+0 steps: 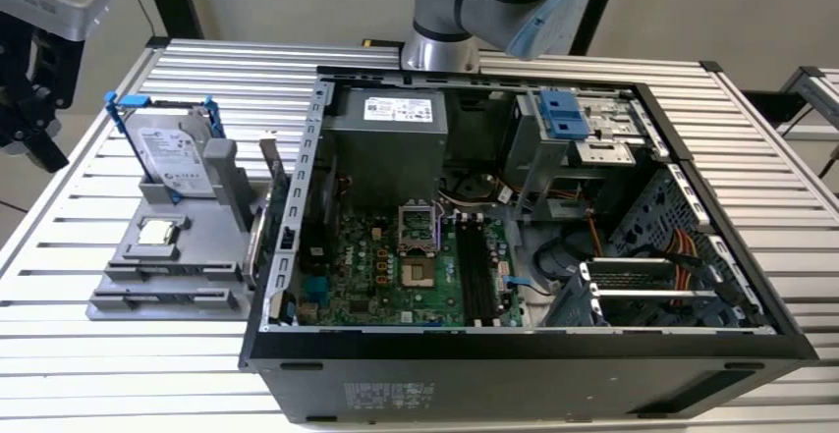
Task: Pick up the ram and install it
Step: 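Pick up the ram and move it above insertion slot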
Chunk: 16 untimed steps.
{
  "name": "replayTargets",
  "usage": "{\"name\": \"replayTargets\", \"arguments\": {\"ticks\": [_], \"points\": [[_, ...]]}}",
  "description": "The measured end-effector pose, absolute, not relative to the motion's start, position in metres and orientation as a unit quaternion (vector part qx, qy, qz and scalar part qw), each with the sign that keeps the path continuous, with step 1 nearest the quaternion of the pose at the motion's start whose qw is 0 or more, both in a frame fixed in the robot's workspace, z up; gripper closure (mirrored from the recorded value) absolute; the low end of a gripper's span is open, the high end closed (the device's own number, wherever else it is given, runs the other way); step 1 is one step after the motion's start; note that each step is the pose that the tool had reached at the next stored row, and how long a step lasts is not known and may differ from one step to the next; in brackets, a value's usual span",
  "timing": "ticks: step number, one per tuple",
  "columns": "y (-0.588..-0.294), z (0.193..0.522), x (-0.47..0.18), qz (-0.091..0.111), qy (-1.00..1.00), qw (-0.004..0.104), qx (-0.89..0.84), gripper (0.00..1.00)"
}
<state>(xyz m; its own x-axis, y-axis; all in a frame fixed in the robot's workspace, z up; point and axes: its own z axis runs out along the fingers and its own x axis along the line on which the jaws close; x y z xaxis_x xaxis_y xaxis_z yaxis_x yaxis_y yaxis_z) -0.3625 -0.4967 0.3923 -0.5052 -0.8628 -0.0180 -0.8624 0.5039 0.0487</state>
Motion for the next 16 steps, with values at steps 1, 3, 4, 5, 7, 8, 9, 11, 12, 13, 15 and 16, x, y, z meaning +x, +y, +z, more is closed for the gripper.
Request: {"name": "replayTargets", "arguments": {"ticks": [1,3,4,5,7,8,9,11,12,13,15,16], "points": [[-0.4967,0.3923,-0.3625,-0.026,-0.866,0.004,0.499,1.0],[-0.4967,0.3923,-0.3625,-0.026,-0.864,0.004,0.502,1.0],[-0.4967,0.3923,-0.3625,-0.026,-0.863,0.005,0.504,1.0],[-0.4967,0.3923,-0.3625,-0.026,-0.863,0.005,0.505,1.0],[-0.4967,0.3923,-0.3625,-0.026,-0.861,0.005,0.508,1.0],[-0.4967,0.3923,-0.3625,-0.026,-0.86,0.005,0.51,1.0],[-0.4967,0.3923,-0.3625,-0.026,-0.859,0.005,0.511,1.0],[-0.4967,0.3923,-0.3625,-0.026,-0.858,0.005,0.513,1.0],[-0.4967,0.3923,-0.3625,-0.026,-0.857,0.005,0.514,1.0],[-0.4967,0.3923,-0.3625,-0.025,-0.856,0.005,0.516,1.0],[-0.4967,0.3923,-0.3625,-0.025,-0.855,0.005,0.518,1.0],[-0.4967,0.3923,-0.3625,-0.025,-0.854,0.005,0.519,1.0]]}}
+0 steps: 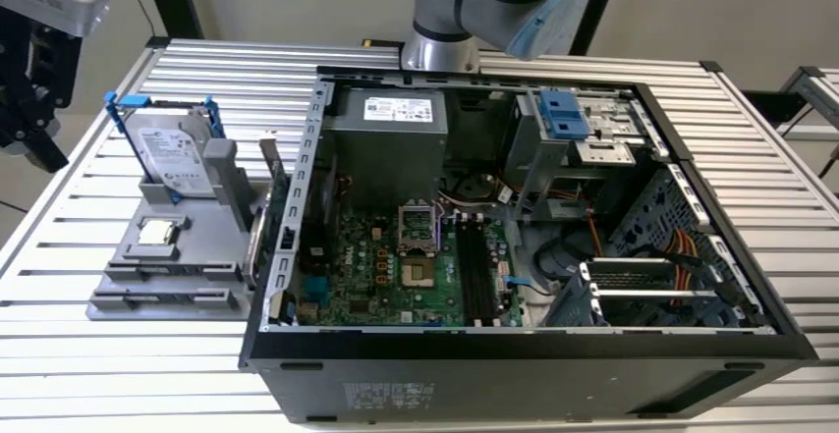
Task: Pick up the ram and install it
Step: 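Pick up the ram and move it above insertion slot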
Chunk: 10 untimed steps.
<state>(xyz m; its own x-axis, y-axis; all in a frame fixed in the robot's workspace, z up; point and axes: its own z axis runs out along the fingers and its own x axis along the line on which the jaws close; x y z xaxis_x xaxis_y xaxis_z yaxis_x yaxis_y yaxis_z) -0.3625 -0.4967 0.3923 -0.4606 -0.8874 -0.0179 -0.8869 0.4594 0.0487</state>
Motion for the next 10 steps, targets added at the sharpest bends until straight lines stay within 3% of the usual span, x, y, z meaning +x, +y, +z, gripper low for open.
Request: {"name": "replayTargets", "arguments": {"ticks": [10], "points": [[-0.4967,0.3923,-0.3625,-0.025,-0.846,0.006,0.533,1.0]]}}
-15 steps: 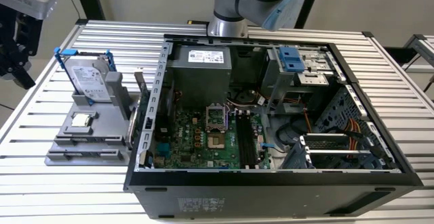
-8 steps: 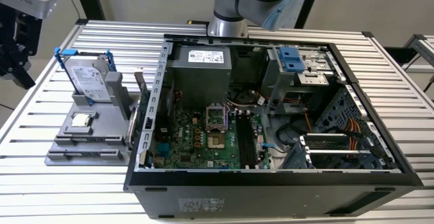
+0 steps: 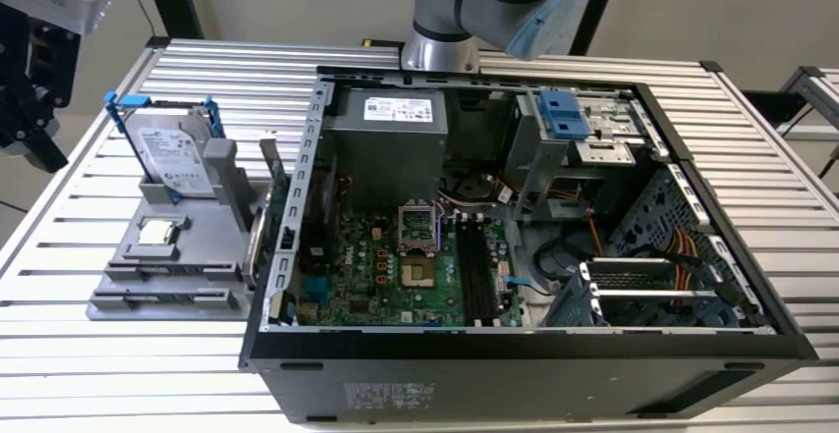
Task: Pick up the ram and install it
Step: 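Pick up the ram and move it above insertion slot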
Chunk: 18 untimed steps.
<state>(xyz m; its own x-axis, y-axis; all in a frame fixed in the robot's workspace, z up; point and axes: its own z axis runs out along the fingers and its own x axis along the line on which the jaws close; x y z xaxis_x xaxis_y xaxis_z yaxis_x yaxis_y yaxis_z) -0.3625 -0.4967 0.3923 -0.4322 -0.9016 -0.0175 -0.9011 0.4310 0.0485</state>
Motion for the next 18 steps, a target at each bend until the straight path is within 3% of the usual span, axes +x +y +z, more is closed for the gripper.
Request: {"name": "replayTargets", "arguments": {"ticks": [18], "points": [[-0.4966,0.3923,-0.3625,-0.023,-0.824,0.008,0.566,1.0]]}}
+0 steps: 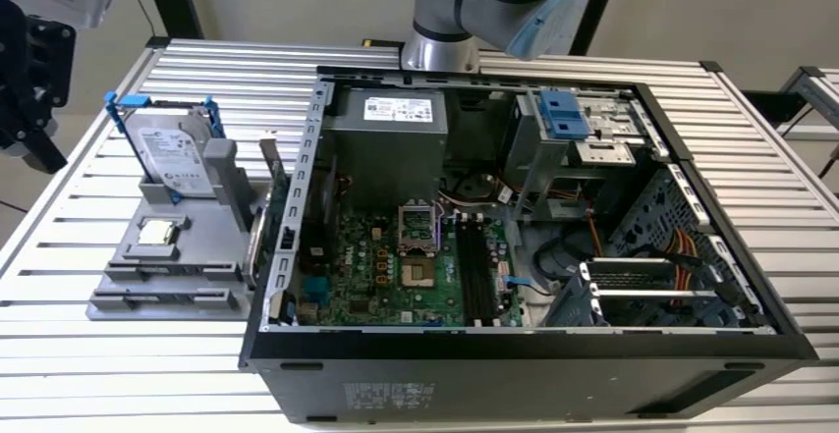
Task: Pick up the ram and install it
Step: 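Pick up the ram and move it above insertion slot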
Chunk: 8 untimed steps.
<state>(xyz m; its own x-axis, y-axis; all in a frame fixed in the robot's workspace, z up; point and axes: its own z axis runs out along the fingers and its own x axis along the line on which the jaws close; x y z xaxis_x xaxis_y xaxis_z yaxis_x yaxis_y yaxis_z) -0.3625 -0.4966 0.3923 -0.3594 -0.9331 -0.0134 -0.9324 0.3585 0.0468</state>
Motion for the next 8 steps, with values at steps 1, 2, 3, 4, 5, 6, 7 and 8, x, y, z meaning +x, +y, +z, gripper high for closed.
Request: {"name": "replayTargets", "arguments": {"ticks": [1,2,3,4,5,6,7,8], "points": [[-0.4966,0.3923,-0.3625,-0.023,-0.823,0.008,0.568,1.0],[-0.4966,0.3923,-0.3625,-0.023,-0.822,0.008,0.569,1.0],[-0.4966,0.3923,-0.3625,-0.023,-0.821,0.008,0.571,1.0],[-0.4966,0.3923,-0.3625,-0.022,-0.819,0.008,0.573,1.0],[-0.4966,0.3923,-0.3625,-0.022,-0.818,0.009,0.574,1.0],[-0.4967,0.3923,-0.3625,-0.022,-0.817,0.009,0.576,1.0],[-0.4967,0.3923,-0.3625,-0.022,-0.816,0.009,0.578,1.0],[-0.4967,0.3923,-0.3625,-0.022,-0.815,0.009,0.579,1.0]]}}
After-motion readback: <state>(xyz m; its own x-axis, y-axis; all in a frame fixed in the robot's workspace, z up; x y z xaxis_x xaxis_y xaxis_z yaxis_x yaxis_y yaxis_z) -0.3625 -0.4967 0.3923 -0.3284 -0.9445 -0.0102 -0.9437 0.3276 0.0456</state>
